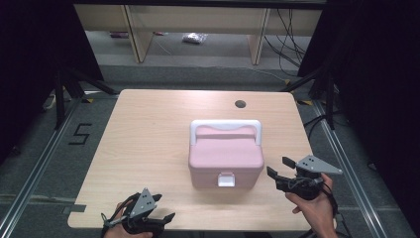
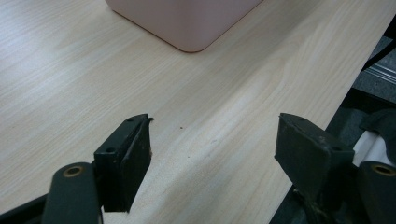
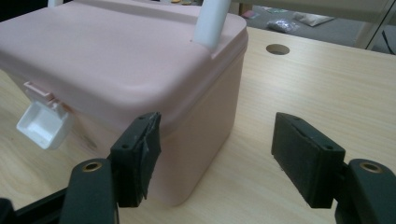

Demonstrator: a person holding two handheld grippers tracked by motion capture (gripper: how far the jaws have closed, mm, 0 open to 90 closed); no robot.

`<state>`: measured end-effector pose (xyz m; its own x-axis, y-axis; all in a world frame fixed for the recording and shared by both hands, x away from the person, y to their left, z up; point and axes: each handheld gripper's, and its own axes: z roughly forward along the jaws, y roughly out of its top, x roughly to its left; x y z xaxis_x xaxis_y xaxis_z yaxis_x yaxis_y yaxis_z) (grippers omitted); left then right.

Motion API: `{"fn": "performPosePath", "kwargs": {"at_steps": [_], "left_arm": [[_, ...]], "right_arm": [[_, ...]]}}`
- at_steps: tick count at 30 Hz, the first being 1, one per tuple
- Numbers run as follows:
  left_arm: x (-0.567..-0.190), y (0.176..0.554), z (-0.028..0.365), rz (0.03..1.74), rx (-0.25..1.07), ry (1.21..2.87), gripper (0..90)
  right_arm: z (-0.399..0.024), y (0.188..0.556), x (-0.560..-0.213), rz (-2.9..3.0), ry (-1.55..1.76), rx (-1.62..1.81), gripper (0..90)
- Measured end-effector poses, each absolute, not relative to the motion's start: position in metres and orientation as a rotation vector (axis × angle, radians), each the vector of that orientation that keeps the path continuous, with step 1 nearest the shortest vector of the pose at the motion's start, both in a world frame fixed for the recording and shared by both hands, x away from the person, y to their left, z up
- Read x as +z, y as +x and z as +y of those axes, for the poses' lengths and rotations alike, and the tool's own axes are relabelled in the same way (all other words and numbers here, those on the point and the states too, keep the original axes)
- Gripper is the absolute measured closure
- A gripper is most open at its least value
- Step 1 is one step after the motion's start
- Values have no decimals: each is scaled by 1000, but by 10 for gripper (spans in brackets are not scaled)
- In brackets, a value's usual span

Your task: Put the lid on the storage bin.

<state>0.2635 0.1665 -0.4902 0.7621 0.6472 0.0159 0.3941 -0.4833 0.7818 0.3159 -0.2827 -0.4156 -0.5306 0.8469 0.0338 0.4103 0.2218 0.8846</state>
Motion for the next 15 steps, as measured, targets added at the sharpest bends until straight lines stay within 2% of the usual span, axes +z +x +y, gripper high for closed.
{"fn": "performPosePath", "kwargs": {"at_steps": [15], "left_arm": [[-492,265,167,782,394,2133,247]], "right_arm": [[-283,298,-440,2134,1149,1256,194]]}}
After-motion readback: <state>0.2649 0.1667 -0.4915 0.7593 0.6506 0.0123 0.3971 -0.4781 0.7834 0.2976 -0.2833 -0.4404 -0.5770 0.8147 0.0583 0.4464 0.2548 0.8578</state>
